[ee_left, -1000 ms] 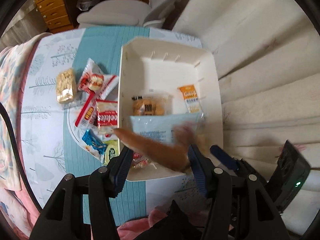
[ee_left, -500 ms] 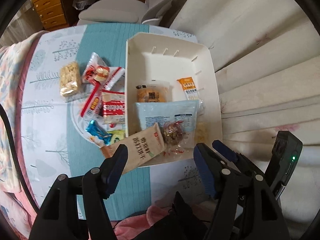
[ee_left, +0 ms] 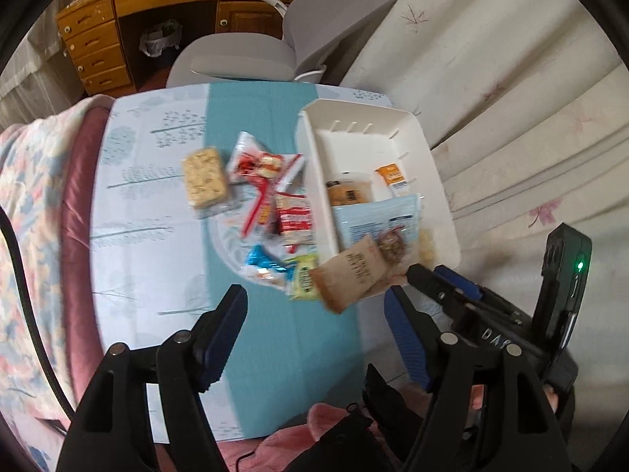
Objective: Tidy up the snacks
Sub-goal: 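Open both tools and withdraw them from the tray, then grasp the puffed-rice block with the left tool while the right tool grasps the blue wrapped snack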
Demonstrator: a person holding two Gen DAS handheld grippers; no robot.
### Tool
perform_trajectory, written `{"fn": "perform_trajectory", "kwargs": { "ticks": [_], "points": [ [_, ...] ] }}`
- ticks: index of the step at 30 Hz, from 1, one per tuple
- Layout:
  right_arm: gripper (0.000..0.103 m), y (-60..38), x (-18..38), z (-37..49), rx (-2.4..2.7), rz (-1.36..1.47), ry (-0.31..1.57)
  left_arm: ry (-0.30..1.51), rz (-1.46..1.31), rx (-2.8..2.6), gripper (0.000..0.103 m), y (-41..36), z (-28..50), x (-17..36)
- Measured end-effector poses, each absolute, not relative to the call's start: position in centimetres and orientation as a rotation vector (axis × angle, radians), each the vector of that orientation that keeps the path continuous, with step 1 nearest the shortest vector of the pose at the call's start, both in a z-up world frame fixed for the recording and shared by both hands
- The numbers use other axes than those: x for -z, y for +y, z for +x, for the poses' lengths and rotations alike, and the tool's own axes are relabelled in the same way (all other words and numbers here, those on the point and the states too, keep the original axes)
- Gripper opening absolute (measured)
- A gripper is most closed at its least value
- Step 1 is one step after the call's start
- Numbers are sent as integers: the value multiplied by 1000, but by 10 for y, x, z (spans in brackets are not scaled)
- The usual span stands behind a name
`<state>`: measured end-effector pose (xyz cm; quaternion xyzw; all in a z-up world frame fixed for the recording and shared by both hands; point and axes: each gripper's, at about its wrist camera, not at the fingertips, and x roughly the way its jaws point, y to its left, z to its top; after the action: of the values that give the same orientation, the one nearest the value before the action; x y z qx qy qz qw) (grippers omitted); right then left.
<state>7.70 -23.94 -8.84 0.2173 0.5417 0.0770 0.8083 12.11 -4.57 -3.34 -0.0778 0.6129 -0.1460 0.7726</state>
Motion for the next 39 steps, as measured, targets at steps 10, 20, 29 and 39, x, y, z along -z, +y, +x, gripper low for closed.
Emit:
{"fn": "perform_trajectory", "kwargs": {
  "ticks": [10,20,29,39],
  "points": [
    [68,-170,101,54,-104,580,1168,1350,-76,370,72,38,112,44],
    [80,-136,123,40,-27,738,1208,1408,-10,392,72,85,121,72],
    [80,-137,150,32,51,808,1237,1427,7,413,77,88,154,103],
    [80,-149,192,35,156,895,1216,1451,-19,392,81,64,217,143]
  ]
}}
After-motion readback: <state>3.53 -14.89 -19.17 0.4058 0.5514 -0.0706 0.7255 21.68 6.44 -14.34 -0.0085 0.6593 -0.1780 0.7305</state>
